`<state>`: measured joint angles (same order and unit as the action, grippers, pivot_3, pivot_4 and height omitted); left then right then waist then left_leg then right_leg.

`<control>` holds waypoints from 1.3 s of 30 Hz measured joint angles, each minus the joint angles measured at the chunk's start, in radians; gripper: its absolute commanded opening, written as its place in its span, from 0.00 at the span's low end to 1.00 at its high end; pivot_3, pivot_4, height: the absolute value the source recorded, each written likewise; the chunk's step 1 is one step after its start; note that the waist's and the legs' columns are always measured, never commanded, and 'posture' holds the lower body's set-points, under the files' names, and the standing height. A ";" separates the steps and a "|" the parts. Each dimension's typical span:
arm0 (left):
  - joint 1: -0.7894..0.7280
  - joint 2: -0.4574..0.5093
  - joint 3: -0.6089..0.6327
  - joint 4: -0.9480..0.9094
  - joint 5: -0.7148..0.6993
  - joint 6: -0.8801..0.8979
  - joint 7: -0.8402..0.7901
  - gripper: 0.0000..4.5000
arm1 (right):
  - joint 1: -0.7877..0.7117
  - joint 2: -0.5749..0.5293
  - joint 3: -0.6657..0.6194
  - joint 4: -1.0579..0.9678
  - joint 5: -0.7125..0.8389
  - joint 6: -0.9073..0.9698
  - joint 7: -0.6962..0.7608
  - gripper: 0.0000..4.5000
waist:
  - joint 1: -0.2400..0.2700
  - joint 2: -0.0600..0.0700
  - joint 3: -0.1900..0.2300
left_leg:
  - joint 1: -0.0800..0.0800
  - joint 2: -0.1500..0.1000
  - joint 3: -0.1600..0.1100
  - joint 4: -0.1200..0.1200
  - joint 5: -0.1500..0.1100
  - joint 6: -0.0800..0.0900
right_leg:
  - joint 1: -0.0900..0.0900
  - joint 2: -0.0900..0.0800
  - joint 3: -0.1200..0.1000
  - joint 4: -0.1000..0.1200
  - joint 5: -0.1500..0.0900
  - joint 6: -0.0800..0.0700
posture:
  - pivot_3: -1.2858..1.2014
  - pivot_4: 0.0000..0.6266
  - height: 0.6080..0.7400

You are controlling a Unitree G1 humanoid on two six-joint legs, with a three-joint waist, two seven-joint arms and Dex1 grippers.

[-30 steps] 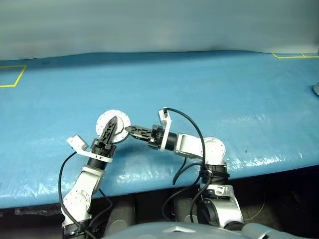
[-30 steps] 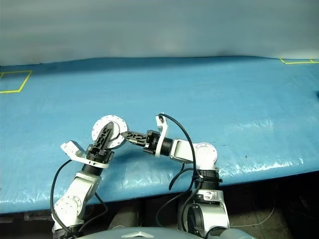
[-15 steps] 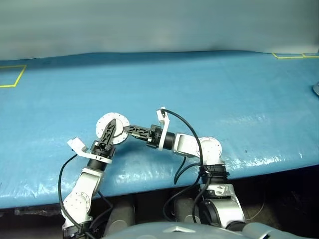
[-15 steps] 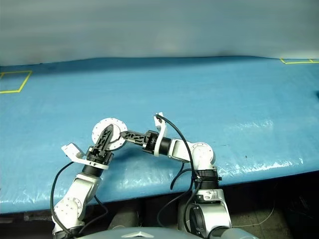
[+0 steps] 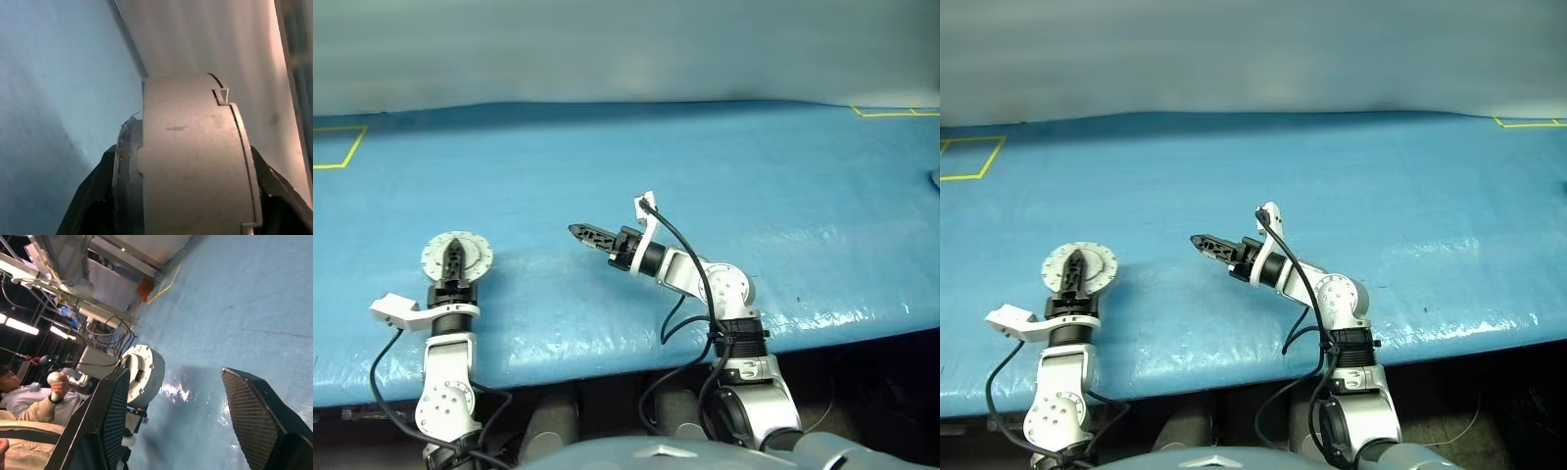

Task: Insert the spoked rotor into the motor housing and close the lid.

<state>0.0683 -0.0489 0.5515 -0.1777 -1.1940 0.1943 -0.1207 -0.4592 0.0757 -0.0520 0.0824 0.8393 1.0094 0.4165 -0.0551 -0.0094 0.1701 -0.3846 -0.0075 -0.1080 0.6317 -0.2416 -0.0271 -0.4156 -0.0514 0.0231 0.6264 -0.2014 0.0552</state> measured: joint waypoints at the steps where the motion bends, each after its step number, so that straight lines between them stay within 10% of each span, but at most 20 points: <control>1: -0.017 0.010 0.013 0.000 0.012 -0.013 0.030 0.60 | 0.006 0.000 0.006 -0.002 -0.002 0.000 0.001 0.70 | 0.001 -0.001 0.000 | 0.000 0.000 0.000 0.000 0.000 0.000 | 0.000 0.000 0.000 0.000 0.000 0.000 | 0.52 0.24 1.00; 15: -0.336 0.213 0.058 0.263 0.134 0.033 0.277 0.60 | 0.028 0.004 0.062 -0.031 -0.030 -0.028 0.027 0.70 | 0.017 -0.005 -0.001 | 0.000 -0.001 -0.002 0.002 0.001 -0.001 | 0.002 0.000 -0.001 0.000 0.004 0.006 | 0.52 0.24 1.00; 39: -0.492 0.208 0.029 0.435 0.271 0.148 0.357 0.66 | 0.054 0.005 0.085 -0.052 -0.057 -0.048 0.040 0.70 | 0.010 -0.009 0.000 | 0.000 -0.001 -0.003 0.000 0.002 -0.004 | 0.001 0.000 -0.001 0.000 0.007 0.002 | 0.52 0.24 1.00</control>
<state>-0.4237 0.1593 0.5801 0.2578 -0.9233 0.3427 0.2363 -0.4049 0.0808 0.0334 0.0302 0.7820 0.9611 0.4567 -0.0450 -0.0186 0.1697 -0.3844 -0.0086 -0.1109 0.6319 -0.2394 -0.0310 -0.4144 -0.0512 0.0222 0.6266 -0.1943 0.0571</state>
